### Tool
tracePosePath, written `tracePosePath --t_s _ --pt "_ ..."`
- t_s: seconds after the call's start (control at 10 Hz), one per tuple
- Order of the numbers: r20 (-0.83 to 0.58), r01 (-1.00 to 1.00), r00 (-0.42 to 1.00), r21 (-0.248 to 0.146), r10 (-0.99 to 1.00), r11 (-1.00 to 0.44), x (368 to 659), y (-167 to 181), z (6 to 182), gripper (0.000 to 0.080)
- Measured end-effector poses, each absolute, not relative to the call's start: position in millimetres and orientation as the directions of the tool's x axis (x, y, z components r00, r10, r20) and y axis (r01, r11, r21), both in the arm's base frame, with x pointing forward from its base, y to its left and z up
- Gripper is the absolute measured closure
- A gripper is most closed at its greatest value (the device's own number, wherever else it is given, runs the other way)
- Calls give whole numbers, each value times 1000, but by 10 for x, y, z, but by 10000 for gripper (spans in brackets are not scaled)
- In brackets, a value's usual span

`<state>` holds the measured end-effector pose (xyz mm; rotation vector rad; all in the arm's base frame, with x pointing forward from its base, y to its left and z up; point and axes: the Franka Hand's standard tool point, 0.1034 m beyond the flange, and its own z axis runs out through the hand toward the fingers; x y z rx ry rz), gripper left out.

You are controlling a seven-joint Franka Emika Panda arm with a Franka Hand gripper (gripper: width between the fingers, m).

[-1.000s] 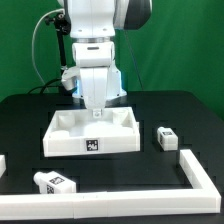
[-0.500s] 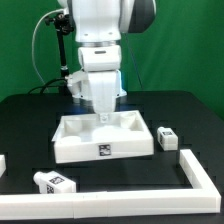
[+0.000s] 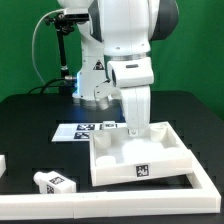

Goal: Assemble one leg

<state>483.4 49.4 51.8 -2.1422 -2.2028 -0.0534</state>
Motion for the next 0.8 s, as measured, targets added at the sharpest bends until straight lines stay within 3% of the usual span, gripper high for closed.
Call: tracePosePath --t_s 0.3,0.8 --pt "76 999 -24 -27 997 26 4820 490 475 745" --pt "111 999 1 -36 994 3 4950 654 152 745"
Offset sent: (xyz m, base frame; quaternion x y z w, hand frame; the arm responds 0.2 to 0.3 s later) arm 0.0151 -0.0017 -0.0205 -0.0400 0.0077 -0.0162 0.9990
